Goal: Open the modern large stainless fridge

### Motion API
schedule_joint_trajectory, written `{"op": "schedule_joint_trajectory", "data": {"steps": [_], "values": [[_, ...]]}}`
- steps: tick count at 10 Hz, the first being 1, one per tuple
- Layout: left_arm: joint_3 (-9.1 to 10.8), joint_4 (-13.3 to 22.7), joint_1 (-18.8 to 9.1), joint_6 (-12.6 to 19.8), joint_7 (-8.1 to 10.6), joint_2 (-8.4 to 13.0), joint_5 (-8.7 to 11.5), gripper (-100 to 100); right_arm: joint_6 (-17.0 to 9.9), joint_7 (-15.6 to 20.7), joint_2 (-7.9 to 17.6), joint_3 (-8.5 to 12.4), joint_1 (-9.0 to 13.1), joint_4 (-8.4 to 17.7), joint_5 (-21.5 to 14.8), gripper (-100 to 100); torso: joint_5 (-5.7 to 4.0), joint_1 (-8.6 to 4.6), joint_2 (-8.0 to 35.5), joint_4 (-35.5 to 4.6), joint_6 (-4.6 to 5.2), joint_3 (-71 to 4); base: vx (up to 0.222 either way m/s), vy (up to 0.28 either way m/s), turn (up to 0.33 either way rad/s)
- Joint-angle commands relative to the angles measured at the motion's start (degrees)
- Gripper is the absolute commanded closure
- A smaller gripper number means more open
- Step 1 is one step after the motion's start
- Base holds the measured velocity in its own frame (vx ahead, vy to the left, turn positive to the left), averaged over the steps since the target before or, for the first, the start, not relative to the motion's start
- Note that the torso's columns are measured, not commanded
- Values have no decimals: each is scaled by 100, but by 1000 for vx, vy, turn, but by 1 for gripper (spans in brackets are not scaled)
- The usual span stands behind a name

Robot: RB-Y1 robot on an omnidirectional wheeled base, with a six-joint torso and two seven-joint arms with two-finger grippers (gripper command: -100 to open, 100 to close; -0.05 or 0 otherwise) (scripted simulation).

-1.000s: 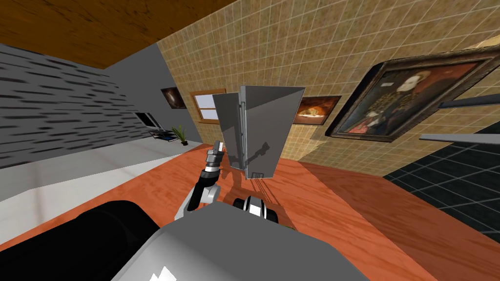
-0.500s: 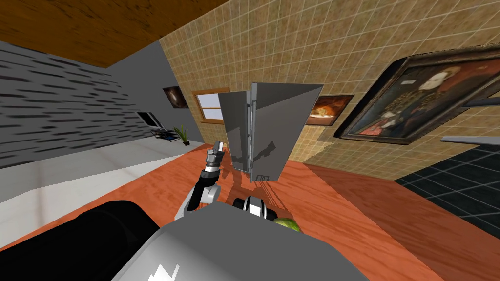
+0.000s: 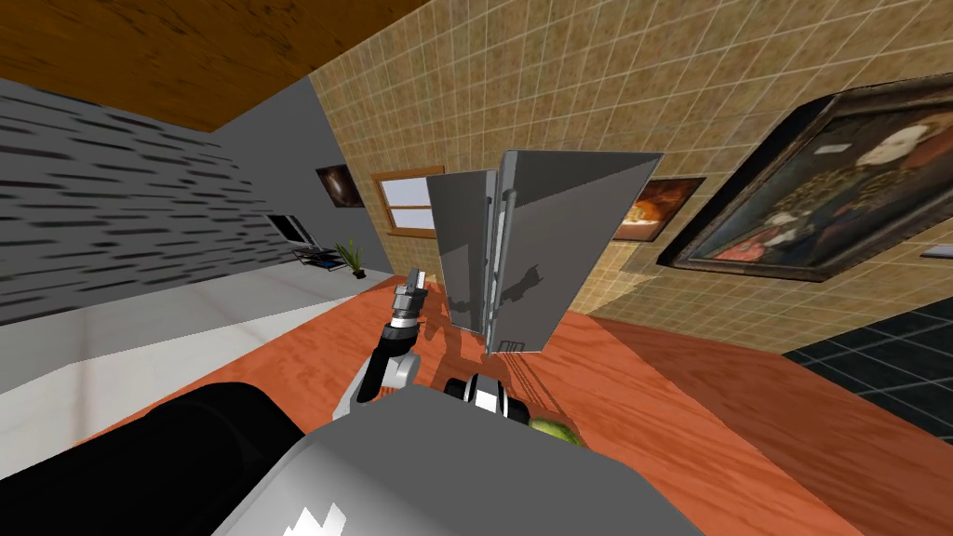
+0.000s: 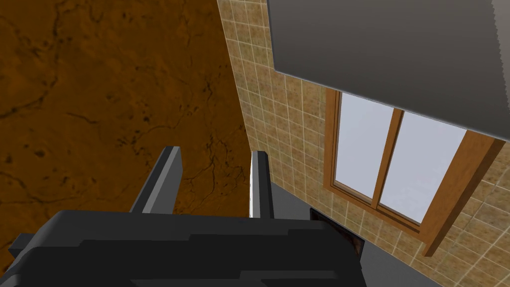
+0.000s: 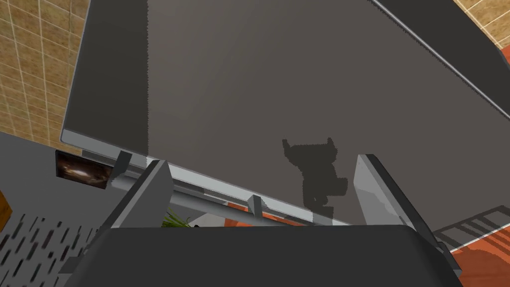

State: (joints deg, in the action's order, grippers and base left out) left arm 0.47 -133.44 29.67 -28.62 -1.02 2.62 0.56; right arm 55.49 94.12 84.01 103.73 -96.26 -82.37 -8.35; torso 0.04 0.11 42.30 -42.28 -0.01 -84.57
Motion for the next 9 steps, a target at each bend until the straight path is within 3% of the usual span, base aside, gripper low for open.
{"op": "schedule_joint_trajectory", "data": {"steps": [1,9], "values": [[0,0,0,0,0,0,0,0,-119,-44,-90,73,108,102,-39,-100,-2,-9,6,-3,1,4,64,190,25],[0,0,0,0,0,0,0,0,-476,51,-208,308,279,154,-157,-100,-2,-7,11,-3,0,6,73,216,26]]}}
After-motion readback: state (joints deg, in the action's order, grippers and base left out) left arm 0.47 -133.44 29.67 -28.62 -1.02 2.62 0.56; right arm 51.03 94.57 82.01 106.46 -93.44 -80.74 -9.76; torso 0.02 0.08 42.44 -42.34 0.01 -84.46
